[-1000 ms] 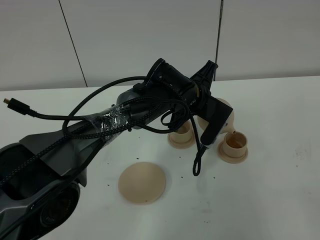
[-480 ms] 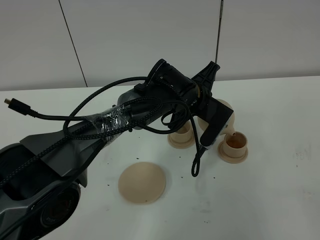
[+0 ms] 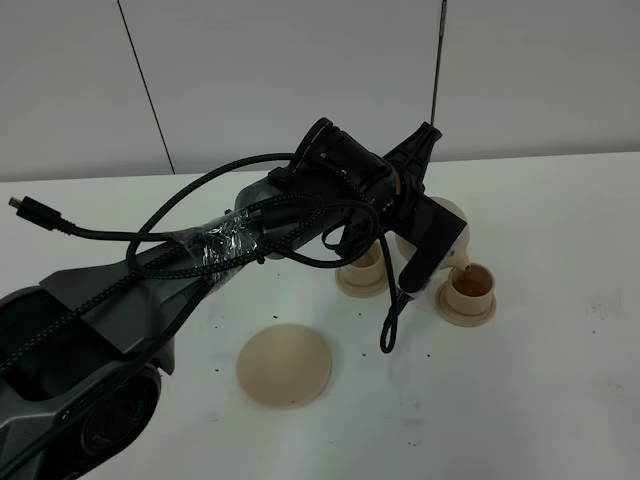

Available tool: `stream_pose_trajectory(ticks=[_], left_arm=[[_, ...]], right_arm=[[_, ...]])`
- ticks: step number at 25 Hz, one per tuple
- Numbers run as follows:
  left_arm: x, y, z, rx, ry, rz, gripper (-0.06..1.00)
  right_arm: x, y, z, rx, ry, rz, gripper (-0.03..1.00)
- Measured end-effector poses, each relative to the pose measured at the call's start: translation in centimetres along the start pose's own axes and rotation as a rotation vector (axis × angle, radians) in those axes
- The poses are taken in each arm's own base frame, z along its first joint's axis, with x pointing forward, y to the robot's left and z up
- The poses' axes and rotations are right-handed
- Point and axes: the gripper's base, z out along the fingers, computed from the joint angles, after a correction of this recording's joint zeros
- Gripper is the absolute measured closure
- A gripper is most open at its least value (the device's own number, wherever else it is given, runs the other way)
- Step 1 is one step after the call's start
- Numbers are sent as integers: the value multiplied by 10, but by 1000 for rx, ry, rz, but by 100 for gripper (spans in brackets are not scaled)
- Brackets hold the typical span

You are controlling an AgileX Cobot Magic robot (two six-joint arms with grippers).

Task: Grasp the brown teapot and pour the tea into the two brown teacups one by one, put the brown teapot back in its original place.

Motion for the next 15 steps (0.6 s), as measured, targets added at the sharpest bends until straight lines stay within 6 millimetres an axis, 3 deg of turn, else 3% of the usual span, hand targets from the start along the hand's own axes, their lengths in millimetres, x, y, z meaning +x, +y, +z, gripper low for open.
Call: stream_pose_trajectory(ticks=[15], left_arm=[[0,3,0,-38,-1,53,78]], right_arm=[[0,0,0,0,0,0,73]])
